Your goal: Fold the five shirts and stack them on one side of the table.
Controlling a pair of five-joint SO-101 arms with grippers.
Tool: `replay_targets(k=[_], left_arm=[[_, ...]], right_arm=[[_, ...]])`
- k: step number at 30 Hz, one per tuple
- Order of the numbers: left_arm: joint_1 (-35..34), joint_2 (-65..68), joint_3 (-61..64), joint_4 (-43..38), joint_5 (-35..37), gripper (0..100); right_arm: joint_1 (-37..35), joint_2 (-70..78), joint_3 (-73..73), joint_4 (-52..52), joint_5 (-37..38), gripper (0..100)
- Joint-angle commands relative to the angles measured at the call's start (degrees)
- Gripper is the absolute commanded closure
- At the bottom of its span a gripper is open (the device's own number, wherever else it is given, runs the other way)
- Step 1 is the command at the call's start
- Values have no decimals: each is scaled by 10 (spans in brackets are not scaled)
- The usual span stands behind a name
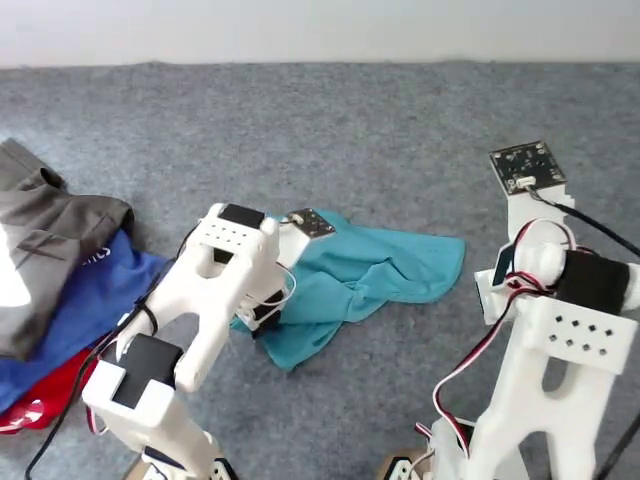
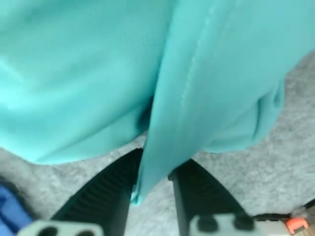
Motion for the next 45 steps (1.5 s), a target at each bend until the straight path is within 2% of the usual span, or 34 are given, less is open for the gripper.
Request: replay_targets(k=[1,5,9,14,23,28,33,37,39,45], left_arm=[[-10,-2,-38,12,-9,909],[-7,4,-36,-7,-9,915],[-8,4,-4,-47,-8,989],[-9,-21,-13,-18,-5,987],[-9,-297,-177,107,40,988],[-10,-431,-262,118,40,988],[-10,-509,-327,118,37,987],[-11,-549,-344,122,-47,987],[-36,-563,-344,129,-92,987],[-217,-568,-300,147,-173,987]], right_arm=[[6,-13,-3,23,4,988],[6,-13,-3,23,5,988],[6,-13,-3,23,5,988],[6,-13,-3,23,5,988],[5,-26,-4,23,4,988],[0,-65,-4,22,6,989],[0,-80,-1,22,6,989],[-4,-77,-1,21,7,989],[-25,-77,0,22,7,989],[-160,-76,3,22,4,989]])
